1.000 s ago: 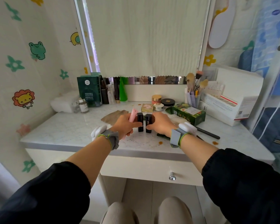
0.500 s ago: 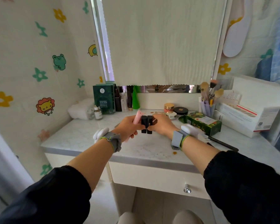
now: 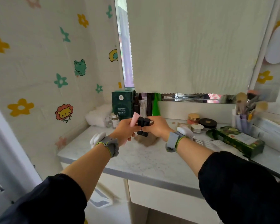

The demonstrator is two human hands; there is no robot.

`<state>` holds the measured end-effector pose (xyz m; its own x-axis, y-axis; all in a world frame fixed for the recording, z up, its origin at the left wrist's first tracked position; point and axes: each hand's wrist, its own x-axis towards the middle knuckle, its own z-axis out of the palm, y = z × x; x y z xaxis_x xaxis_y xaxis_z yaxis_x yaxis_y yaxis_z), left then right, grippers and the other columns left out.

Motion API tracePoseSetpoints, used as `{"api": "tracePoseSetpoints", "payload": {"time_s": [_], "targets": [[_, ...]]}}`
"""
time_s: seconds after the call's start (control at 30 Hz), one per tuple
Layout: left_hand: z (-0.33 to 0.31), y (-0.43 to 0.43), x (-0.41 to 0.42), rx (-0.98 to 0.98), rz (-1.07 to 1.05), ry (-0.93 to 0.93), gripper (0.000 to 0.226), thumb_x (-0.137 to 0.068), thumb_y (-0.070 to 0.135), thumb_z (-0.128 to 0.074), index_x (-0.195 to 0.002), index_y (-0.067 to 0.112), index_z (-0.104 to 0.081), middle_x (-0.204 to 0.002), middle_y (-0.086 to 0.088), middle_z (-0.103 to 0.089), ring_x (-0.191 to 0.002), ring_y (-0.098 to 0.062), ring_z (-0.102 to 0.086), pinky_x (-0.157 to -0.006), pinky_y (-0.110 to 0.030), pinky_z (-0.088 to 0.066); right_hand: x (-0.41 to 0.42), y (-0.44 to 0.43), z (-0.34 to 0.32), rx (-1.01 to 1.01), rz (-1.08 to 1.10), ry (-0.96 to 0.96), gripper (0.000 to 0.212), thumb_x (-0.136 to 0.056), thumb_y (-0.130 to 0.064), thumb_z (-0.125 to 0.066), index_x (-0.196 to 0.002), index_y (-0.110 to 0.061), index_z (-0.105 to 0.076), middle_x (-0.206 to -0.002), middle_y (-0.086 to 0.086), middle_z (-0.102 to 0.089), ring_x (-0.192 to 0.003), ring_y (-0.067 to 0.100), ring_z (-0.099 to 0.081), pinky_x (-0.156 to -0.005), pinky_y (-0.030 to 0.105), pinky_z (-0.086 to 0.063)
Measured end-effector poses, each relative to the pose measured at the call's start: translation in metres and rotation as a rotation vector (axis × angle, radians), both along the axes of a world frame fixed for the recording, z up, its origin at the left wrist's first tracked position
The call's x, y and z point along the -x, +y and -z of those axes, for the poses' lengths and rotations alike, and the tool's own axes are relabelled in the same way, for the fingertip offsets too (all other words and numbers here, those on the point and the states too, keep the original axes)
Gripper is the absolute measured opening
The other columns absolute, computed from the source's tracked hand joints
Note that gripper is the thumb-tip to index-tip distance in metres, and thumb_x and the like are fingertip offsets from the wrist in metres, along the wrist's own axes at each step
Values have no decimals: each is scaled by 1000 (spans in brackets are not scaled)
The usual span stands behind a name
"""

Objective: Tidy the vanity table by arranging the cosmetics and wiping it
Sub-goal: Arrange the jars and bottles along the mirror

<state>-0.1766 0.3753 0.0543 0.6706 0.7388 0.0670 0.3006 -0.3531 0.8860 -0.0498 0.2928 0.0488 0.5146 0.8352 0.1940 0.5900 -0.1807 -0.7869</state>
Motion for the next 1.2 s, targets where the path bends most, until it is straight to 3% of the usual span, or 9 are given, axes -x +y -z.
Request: {"api": "tracePoseSetpoints", "payload": {"time_s": [0.2, 0.33, 0.47, 0.57, 0.67, 0.77, 0.87, 0.97, 1.2], "targets": [[10, 43, -8, 21, -94, -57, 20, -92, 11, -60, -112, 8, -61, -70, -5, -57, -50, -14, -47, -42, -23, -40, -5, 52, 4, 12, -21, -1, 29, -78, -21, -77, -97, -1, -70, -92, 17, -71, -85, 32, -66, -80, 44, -53], [19, 66, -12, 8, -159, -59, 27, -92, 15, -60, -119, 9, -59, -76, -7, -61, -52, -15, -51, -41, -22, -41, -5, 78, 13, 8, -14, 22, 26, -78, -19, -77, -92, 1, -69, -89, 18, -70, -73, 20, -58, -63, 30, -45], [28, 89, -16, -28, -239, -39, 24, -93, 17, -57, -116, 10, -60, -82, -11, -64, -52, -17, -54, -42, -23, -40, -6, 103, 20, 30, -32, 14, 15, -78, -21, -77, -83, -12, -66, -83, 10, -65, -77, 22, -59, -66, 31, -44], [31, 103, -17, -45, -264, -34, 20, -92, 15, -56, -110, 9, -62, -80, -12, -63, -48, -18, -54, -41, -24, -41, -8, 118, 24, 48, -38, -11, 16, -80, -23, -76, -76, -17, -62, -83, 5, -61, -79, 20, -57, -58, 27, -40], [35, 114, -17, -79, -264, -18, 21, -92, 11, -55, -112, 10, -62, -81, -13, -63, -48, -18, -55, -38, -22, -41, -10, 130, 25, 80, -46, -28, 13, -82, -25, -74, -84, -19, -62, -86, 1, -58, -81, 18, -54, -51, 19, -34], [37, 118, -15, -142, -262, 7, 26, -92, 9, -53, -116, 11, -62, -84, -13, -63, -52, -21, -56, -38, -19, -41, -12, 139, 26, 111, -44, -65, 19, -84, -25, -72, -73, -20, -57, -75, -1, -56, -77, 18, -53, -48, 19, -31], [41, 123, -14, -177, -267, 26, 26, -91, 10, -53, -115, 12, -63, -81, -13, -62, -60, -27, -58, -50, -30, -51, -12, 146, 27, 120, -36, -92, 35, -83, -25, -72, -60, -27, -46, -63, -8, -48, -67, 16, -50, -47, 20, -28], [45, 127, -12, -161, -284, 20, 26, -90, 11, -55, -115, 11, -64, -81, -15, -64, -67, -29, -58, -62, -39, -52, -11, 153, 27, 140, -40, -100, 34, -82, -23, -72, -59, -26, -47, -66, -4, -51, -74, 19, -52, -48, 21, -30], [45, 127, -9, -126, -276, 13, 28, -90, 9, -56, -118, 10, -62, -91, -20, -68, -58, -23, -54, -44, -24, -42, -10, 159, 29, 120, -22, -86, 38, -81, -22, -74, -59, -31, -44, -64, -11, -47, -77, 18, -51, -46, 18, -26]]}}
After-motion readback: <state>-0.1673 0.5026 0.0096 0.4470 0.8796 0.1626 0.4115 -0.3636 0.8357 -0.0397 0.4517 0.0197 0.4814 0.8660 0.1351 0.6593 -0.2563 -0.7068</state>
